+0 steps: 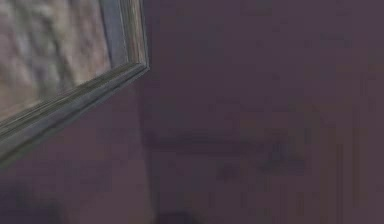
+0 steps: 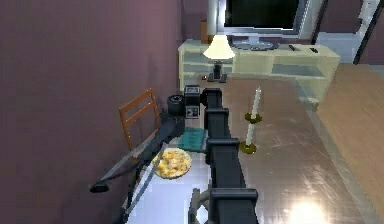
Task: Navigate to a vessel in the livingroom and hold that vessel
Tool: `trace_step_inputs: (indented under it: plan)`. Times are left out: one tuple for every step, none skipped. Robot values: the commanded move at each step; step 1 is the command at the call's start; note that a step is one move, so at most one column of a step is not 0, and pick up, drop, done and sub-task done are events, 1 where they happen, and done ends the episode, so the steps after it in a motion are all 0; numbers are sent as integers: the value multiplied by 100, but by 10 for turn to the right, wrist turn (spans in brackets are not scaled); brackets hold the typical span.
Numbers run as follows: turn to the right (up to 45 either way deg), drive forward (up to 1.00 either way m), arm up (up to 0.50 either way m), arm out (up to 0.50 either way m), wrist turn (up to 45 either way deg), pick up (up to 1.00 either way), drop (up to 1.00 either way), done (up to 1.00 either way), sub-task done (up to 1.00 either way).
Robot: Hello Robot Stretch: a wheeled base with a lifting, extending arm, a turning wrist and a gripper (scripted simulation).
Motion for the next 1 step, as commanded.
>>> trace_step_inputs:
  plan:
    - [0,0,0,0,450,0,0,0,0]
